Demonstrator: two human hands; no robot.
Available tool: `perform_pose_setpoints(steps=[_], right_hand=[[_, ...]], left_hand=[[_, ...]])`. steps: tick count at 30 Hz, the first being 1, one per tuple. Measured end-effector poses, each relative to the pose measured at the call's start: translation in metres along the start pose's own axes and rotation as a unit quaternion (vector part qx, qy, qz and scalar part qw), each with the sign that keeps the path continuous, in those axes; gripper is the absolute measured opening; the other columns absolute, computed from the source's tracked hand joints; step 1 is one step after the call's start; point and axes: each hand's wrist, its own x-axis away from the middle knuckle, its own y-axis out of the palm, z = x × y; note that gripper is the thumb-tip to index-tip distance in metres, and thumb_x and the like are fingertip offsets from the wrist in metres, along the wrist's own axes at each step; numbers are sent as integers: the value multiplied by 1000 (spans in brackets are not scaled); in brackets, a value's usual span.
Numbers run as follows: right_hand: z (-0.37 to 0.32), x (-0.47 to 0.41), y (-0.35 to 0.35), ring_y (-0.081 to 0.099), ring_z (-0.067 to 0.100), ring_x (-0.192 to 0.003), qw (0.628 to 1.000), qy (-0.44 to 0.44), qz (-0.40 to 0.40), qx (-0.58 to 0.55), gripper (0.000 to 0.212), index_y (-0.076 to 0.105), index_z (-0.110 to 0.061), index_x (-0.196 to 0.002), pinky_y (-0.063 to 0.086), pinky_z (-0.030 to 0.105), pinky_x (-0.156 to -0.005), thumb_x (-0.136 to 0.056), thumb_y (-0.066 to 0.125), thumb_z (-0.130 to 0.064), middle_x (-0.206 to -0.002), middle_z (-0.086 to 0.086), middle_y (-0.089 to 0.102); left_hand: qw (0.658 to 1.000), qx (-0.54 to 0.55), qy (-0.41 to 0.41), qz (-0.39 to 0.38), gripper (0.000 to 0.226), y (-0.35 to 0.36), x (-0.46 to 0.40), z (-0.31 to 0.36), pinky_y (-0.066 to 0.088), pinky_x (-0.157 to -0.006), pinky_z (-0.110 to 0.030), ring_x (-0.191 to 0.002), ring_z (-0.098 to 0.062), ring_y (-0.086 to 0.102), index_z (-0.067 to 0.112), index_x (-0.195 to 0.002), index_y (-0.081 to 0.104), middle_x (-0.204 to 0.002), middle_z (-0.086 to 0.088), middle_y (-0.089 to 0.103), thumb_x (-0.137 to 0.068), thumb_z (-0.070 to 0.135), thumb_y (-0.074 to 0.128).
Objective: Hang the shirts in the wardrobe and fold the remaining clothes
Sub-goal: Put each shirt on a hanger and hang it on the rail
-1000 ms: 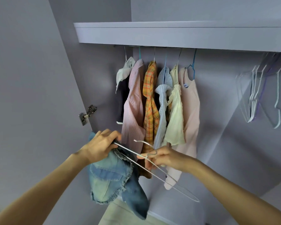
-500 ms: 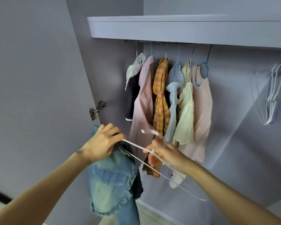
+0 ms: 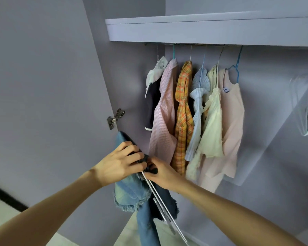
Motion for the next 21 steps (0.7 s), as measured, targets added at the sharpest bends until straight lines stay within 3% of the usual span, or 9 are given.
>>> perform_pose_setpoints(steps=[4, 7, 10, 16, 19, 21], right_hand=[[-2, 0, 1, 61, 27, -80, 999, -6, 30, -41, 12, 60, 4, -92, 47, 35, -74, -89, 56, -7, -87, 20, 64], [-3, 2, -11, 61, 2, -71, 992, 5, 55, -111, 6, 67, -4, -89, 47, 19, -70, -87, 61, -6, -81, 11, 69], [-1, 2, -28, 51, -5, -56, 993, 8, 75, -96, 9, 71, -4, -90, 39, 10, -59, -85, 64, -7, -70, 5, 64], [-2, 1, -52, 61, 9, -67, 996, -18, 82, 6, 14, 73, -7, -96, 45, 18, -65, -86, 63, -9, -81, 4, 72], [-4, 0, -53, 56, 0, -64, 994, -53, 71, 71, 18, 66, -4, -95, 40, 10, -60, -90, 50, -1, -77, -3, 63], [-2, 0, -51, 54, 8, -69, 995, -50, 52, 71, 17, 59, -4, -95, 41, 17, -64, -94, 42, -1, -79, 5, 59]], left_hand=[[1000, -3, 0, 4, 31, -3, 5, 2, 43, -84, -37, -89, -24, 48, 14, -94, 59, -88, -7, 68, -99, 2, 30], [1000, -2, -2, 4, 27, -6, 5, 2, 48, -79, -37, -90, -24, 48, 15, -96, 55, -89, -6, 68, -99, 2, 31], [1000, -4, -8, 0, 41, -6, 2, 3, 50, -76, -34, -90, -23, 48, 15, -89, 64, -89, -5, 68, -99, 1, 27], [1000, -2, 18, -23, 45, -2, -6, 5, 50, -78, -33, -89, -23, 55, 18, -86, 70, -92, 0, 68, -99, 3, 30], [998, 6, 27, -48, 53, 1, -8, 7, 52, -79, -30, -83, -22, 64, 18, -84, 71, -91, 1, 69, -97, 0, 23], [998, 8, 25, -63, 48, 1, -7, 7, 51, -78, -29, -82, -21, 62, 19, -83, 71, -89, 2, 69, -92, -3, 29]])
